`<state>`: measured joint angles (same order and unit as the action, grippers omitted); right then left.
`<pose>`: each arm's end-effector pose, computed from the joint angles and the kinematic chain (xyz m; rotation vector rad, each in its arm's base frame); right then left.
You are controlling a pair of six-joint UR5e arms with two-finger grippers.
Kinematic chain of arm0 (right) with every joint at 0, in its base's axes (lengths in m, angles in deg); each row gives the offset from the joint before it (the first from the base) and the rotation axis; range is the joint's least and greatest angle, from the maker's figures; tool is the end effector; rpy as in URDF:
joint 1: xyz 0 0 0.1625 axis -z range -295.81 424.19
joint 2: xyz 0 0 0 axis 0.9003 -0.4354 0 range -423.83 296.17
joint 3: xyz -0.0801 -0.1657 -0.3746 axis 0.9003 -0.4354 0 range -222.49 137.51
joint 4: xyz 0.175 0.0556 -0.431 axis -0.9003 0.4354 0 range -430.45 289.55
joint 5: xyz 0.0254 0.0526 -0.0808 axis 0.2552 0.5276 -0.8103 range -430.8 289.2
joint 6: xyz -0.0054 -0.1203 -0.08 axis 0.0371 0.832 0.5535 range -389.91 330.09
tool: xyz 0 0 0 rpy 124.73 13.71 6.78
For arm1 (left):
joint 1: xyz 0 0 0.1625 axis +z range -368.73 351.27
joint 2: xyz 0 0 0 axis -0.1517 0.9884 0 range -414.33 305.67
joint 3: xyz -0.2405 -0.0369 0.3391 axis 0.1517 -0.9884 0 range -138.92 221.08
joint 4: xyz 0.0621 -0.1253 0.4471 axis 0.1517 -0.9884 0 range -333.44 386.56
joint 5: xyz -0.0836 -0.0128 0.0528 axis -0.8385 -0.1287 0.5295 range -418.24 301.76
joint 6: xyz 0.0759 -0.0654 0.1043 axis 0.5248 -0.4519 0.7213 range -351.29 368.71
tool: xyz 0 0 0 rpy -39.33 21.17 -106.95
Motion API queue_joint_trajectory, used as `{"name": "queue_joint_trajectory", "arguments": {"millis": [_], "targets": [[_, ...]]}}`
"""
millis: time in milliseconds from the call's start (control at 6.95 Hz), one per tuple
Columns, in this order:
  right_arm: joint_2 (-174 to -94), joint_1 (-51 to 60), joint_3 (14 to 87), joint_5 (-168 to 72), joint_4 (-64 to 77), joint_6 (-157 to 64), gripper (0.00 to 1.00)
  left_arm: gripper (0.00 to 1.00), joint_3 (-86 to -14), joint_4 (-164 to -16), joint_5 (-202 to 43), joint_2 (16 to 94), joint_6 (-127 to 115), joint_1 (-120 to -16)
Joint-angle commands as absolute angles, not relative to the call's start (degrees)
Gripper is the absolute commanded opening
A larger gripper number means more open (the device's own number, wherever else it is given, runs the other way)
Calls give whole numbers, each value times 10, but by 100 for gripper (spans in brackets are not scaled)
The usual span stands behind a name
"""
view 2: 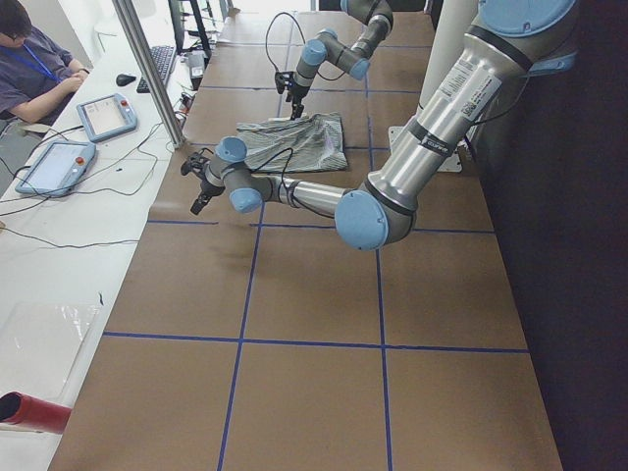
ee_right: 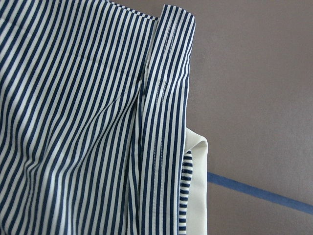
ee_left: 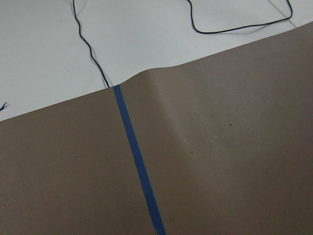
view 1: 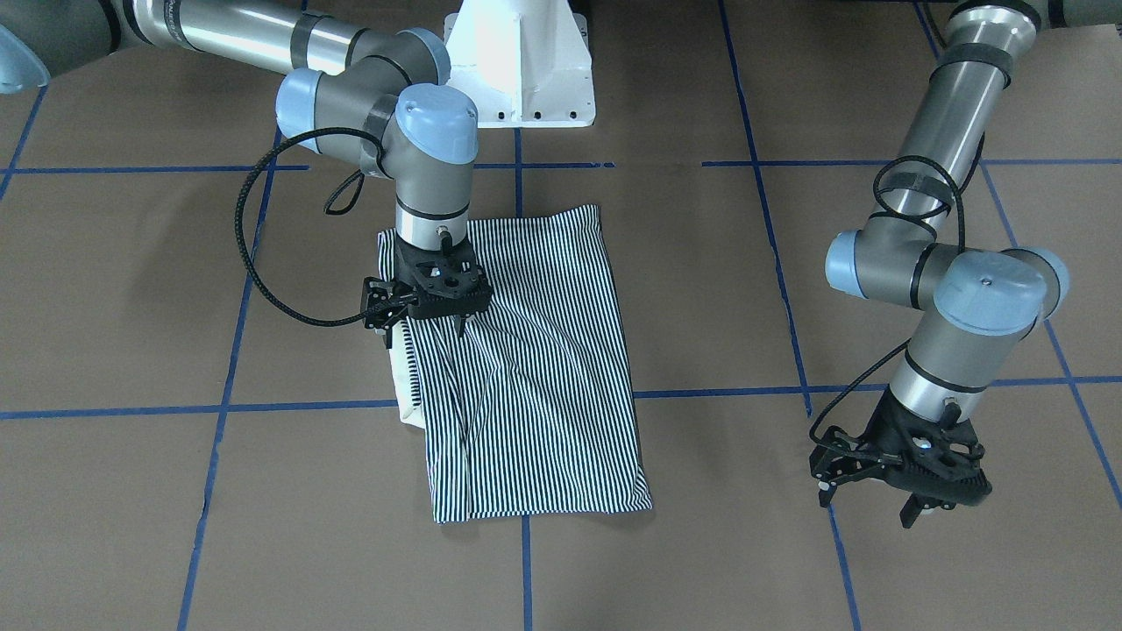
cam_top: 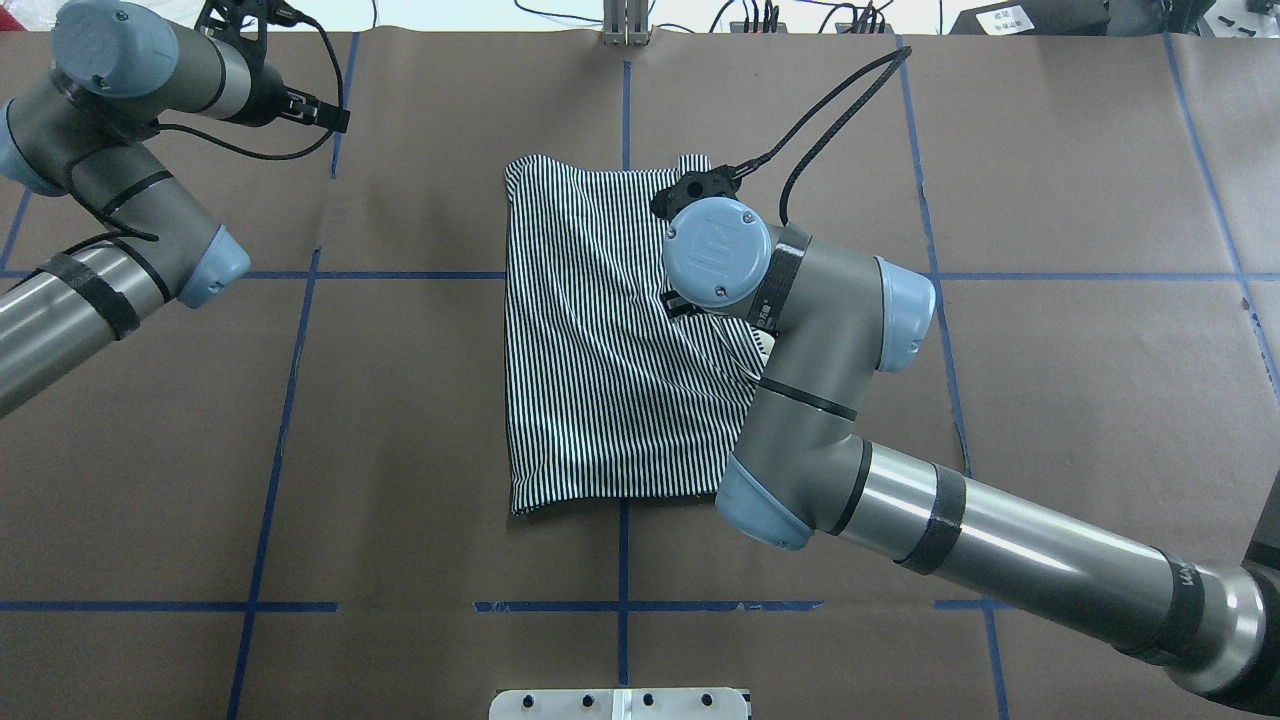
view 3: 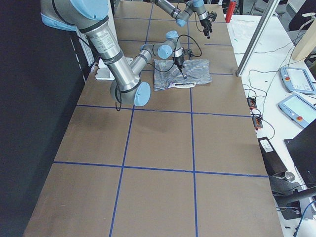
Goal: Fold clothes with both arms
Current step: 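Move the right gripper over the middle of the folded shirt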
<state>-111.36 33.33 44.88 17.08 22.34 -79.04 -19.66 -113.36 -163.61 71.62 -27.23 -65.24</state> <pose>-0.6098 -0.5259 0.2378 0.4082 -0.5037 -0.1567 0.3967 -0.7716 0.4415 0.6668 0.7612 0.0933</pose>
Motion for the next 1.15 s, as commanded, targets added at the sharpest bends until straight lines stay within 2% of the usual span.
{"name": "queue_joint_trajectory", "arguments": {"millis": [0,1007], "targets": [[-1111,337,419,170,223,-790,100,100,-197,-1134,-1637,716,-272,-652],[-1116,340,392,171,227,-783,100,100,-196,-1134,-1636,716,-272,-651]]}}
